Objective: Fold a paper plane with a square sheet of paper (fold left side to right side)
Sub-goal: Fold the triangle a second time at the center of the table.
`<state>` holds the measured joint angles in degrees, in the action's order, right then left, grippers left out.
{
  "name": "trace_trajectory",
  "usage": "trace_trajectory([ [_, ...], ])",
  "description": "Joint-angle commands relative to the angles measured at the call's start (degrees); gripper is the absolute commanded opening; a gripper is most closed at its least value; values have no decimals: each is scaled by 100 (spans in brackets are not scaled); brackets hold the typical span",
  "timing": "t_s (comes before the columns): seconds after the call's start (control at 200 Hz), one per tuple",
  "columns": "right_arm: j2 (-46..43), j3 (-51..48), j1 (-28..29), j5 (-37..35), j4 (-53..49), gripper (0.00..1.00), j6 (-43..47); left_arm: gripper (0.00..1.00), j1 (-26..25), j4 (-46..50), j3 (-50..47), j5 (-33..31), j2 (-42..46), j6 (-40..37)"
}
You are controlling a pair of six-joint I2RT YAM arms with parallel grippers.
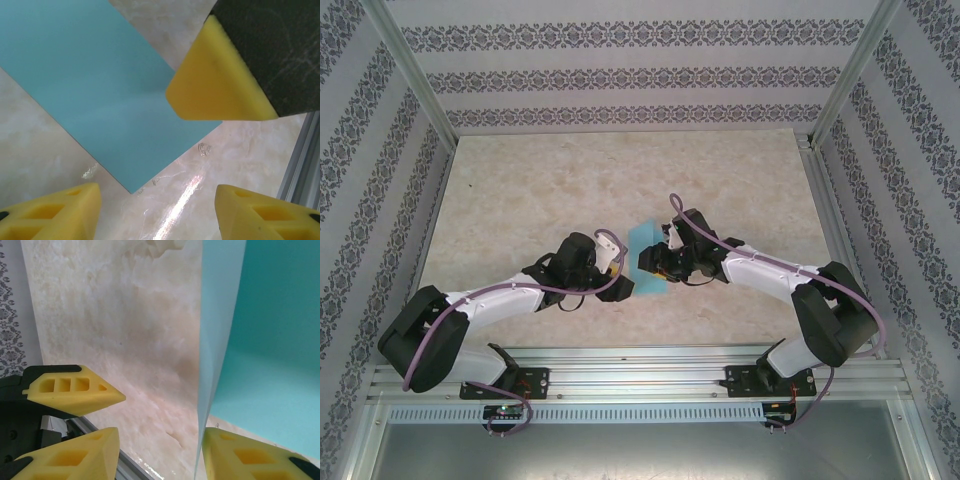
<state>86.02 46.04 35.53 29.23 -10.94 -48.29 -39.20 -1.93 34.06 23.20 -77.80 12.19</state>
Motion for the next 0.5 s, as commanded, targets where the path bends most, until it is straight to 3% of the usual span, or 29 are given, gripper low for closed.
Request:
trace_trajectory([
  [0.0, 37, 80, 30, -95, -149, 47, 9, 63, -114, -240, -57, 74, 172, -193],
  [0.27, -184, -230, -167, -138, 482, 45, -950, 63, -514, -364, 162, 9, -115, -331],
  [0.5, -148, -262, -259, -41, 540, 42, -1152, 63, -750, -495, 410, -233, -516, -355],
])
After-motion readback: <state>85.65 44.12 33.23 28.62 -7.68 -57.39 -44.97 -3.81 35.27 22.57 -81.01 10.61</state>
